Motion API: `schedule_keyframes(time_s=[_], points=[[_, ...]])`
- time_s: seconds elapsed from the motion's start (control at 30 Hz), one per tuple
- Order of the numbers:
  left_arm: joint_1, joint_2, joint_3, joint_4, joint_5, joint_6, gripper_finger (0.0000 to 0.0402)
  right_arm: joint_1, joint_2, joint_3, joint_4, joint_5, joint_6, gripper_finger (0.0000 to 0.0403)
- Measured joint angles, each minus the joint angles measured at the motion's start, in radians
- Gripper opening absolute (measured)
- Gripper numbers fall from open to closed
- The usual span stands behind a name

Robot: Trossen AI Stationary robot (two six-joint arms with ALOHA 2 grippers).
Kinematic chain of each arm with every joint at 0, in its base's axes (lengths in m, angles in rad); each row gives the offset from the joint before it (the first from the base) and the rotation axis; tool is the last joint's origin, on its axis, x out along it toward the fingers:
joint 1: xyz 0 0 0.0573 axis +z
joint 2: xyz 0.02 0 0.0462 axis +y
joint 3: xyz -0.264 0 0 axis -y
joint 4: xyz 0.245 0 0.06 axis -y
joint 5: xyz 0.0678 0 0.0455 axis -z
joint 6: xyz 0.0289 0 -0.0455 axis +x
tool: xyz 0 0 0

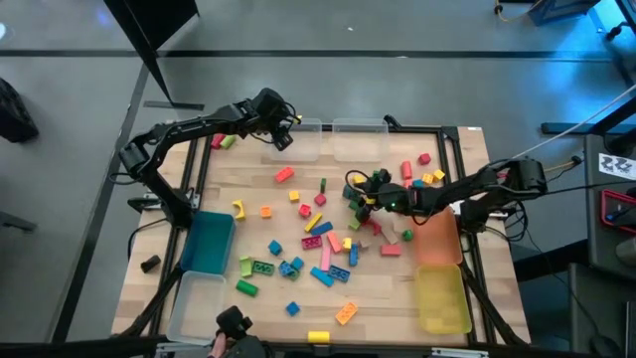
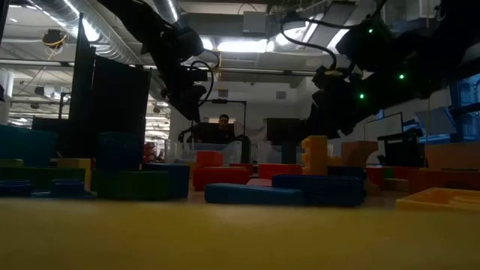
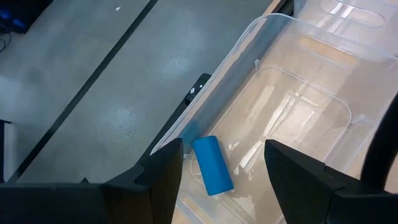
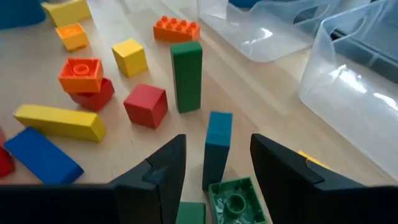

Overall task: Sort blocks by size
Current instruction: Put the blue block into the top right transparent bin

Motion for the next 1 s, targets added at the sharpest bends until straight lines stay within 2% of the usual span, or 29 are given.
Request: schedule_keyframes(time_s=[0.27,0.57,1.0], points=[[0.000,0.000,0.000,0.000,0.000,-0.008,0.0210,0.000,0.069,0.000,0.092,0.001,-0.020,0.0179],[0.000,0.000,0.000,0.000,0.000,-0.019,0.0210,0.000,0.085,-0.001,0.100,0.001,-0.053,0.0174],[0.000,0.000,0.000,0.000,0.000,-0.020,0.0210,0.000,0.085,-0.001,0.100,0.001,-0.054,0.0065]])
